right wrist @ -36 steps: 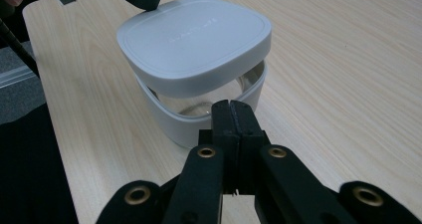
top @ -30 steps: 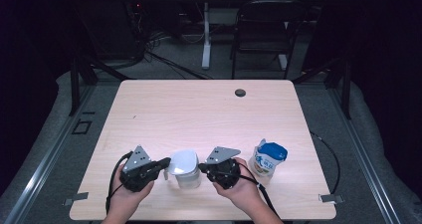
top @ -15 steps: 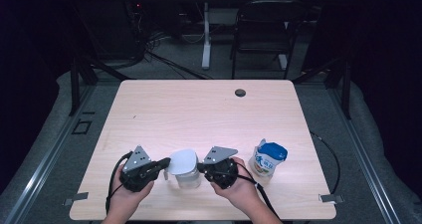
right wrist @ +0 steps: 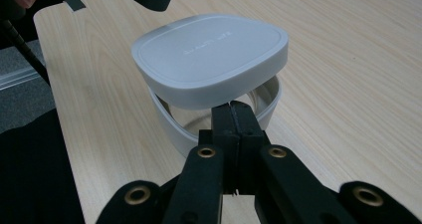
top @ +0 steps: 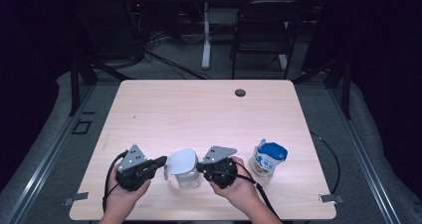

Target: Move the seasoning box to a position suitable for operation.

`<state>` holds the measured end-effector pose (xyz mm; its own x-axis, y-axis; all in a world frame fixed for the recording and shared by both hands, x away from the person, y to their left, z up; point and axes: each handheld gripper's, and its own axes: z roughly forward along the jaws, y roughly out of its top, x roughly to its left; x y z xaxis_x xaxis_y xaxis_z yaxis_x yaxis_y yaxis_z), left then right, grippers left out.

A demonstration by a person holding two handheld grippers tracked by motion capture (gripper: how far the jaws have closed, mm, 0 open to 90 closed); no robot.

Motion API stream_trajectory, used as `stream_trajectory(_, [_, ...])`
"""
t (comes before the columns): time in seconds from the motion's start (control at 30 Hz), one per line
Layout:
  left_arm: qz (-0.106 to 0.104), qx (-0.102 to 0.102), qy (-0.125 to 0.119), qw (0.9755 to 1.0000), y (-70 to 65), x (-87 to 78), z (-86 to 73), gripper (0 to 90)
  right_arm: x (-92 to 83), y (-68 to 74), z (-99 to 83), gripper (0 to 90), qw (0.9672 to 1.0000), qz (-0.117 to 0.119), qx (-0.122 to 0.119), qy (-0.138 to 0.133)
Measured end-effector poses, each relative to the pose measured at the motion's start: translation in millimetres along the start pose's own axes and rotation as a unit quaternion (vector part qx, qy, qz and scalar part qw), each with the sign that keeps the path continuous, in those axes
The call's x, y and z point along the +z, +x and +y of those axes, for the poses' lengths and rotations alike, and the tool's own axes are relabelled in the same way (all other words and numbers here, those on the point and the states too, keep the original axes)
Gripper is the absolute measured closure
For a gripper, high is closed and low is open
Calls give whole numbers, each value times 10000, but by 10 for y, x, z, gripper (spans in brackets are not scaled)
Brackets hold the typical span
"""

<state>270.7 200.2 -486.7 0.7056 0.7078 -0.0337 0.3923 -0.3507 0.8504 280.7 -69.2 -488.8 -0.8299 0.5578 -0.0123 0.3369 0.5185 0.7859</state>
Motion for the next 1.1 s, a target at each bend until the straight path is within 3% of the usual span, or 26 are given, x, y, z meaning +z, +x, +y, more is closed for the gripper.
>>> stream_trajectory(0.37, [183, -164, 72, 9997, 134, -61, -54, 900, -6, 12, 56, 900, 10000, 22, -38, -14])
stream_trajectory(1.1, [352, -294, 126, 9989, 200, -126, -169, 900, 4, 47, 165, 900, 9998, 127, -124, -108])
